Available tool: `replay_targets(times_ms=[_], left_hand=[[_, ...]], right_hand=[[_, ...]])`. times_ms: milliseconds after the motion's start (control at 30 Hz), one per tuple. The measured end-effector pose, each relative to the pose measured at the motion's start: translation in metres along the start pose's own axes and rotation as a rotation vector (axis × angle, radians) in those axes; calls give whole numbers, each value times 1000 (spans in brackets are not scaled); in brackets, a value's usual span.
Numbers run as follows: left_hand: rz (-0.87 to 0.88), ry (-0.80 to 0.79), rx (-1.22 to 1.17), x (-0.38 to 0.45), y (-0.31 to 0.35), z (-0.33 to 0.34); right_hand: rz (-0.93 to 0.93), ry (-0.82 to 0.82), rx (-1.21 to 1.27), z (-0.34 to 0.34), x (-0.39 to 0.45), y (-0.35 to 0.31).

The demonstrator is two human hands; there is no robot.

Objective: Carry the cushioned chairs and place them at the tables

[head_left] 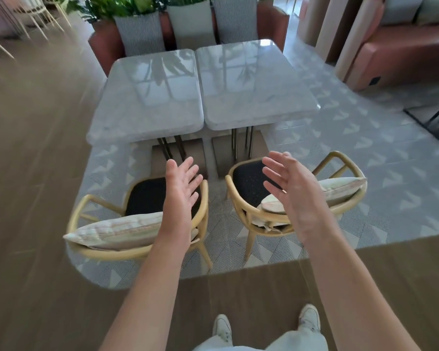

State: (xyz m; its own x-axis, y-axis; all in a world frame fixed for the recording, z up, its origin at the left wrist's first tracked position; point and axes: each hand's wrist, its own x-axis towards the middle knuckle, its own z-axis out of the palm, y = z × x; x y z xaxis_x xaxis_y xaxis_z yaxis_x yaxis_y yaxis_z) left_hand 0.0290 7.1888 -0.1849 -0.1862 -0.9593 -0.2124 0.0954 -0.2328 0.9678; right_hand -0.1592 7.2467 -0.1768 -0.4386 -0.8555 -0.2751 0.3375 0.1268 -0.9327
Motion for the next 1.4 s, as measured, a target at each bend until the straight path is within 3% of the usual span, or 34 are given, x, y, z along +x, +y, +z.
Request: replay_targets(times_ms=[300,600,767,867,1033,1300,1400], left_hand=[[-47,41,48,38,-34,99],[-324,235,51,61,-128,211],[-484,356,-3,65,-167,232],[-553,403,103,74,-188,235],[-652,457,199,96,-221,236],[-586,627,567,135,-249,229],[-534,662,557,132,-257,230]], right_hand=[[69,-33,-60,-97,77,-14],[271,1,-179,-236,171,-4],[393,122,-219,-292,191,35],[461,232,-210,-316,201,61],[625,421,-40,-333,214,94],[634,668,-181,-329,238,127],[625,695,-206,-332,236,135]])
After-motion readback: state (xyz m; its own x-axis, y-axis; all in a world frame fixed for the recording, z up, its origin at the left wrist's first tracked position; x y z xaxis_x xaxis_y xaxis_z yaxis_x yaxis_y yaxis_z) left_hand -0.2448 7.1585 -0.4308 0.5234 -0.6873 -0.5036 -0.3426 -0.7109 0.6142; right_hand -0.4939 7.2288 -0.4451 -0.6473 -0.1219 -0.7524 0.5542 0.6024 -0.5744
